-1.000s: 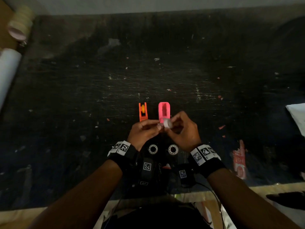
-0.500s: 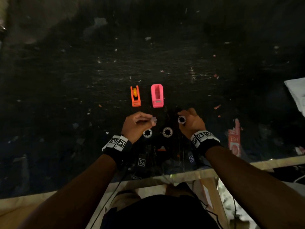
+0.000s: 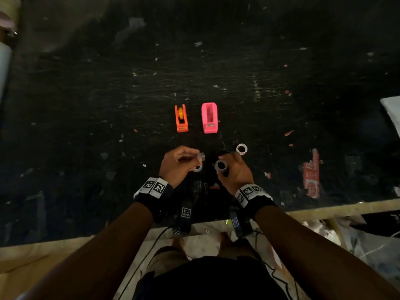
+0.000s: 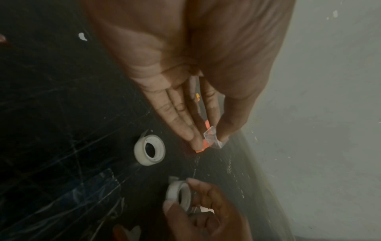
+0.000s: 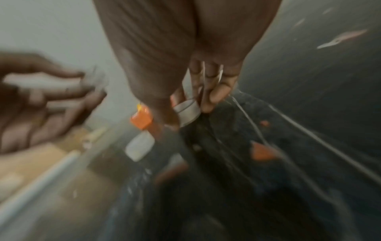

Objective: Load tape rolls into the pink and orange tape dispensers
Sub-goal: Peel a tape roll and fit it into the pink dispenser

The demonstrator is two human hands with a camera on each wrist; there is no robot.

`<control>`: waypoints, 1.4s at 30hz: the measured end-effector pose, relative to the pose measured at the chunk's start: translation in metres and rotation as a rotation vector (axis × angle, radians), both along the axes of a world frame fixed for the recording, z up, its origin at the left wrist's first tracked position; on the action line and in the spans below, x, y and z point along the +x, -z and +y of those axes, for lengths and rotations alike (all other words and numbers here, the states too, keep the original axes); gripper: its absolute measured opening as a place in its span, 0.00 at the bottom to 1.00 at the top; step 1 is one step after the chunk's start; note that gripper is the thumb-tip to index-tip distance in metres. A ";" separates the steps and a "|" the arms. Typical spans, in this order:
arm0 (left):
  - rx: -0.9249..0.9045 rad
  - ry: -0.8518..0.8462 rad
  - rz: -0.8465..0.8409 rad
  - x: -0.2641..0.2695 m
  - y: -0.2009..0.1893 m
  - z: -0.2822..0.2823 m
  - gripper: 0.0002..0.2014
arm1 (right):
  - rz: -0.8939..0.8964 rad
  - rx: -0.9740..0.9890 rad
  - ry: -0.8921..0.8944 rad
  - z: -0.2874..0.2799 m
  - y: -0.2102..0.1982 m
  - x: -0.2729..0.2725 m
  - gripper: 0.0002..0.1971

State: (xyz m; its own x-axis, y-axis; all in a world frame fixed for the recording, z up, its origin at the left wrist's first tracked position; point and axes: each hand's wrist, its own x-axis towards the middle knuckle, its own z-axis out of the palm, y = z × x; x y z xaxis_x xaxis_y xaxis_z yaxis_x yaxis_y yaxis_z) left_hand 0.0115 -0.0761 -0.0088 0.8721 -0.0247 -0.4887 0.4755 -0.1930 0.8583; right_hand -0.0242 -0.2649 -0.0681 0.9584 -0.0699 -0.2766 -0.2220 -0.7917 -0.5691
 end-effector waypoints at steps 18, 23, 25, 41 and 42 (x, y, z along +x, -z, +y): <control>-0.264 -0.101 0.037 -0.004 -0.014 -0.012 0.09 | -0.121 0.432 -0.026 0.006 -0.037 0.010 0.22; -0.214 -0.090 0.025 -0.006 -0.006 -0.005 0.09 | -0.104 0.419 -0.010 0.005 -0.039 0.011 0.17; -0.203 -0.081 0.027 -0.006 -0.005 -0.003 0.09 | -0.104 0.409 -0.015 0.005 -0.040 0.012 0.17; -0.095 0.024 -0.132 -0.007 -0.009 0.003 0.13 | -0.147 0.457 -0.084 -0.009 -0.068 0.026 0.26; -0.085 0.050 -0.155 -0.007 -0.009 0.003 0.13 | -0.151 0.460 -0.098 -0.009 -0.070 0.027 0.25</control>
State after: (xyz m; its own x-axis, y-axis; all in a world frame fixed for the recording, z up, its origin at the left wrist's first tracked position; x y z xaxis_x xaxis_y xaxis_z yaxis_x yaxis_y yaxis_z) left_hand 0.0042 -0.0727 0.0006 0.9335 -0.1055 -0.3428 0.3278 -0.1370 0.9348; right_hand 0.0027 -0.2743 0.0016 0.9862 0.1188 -0.1150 -0.0472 -0.4640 -0.8846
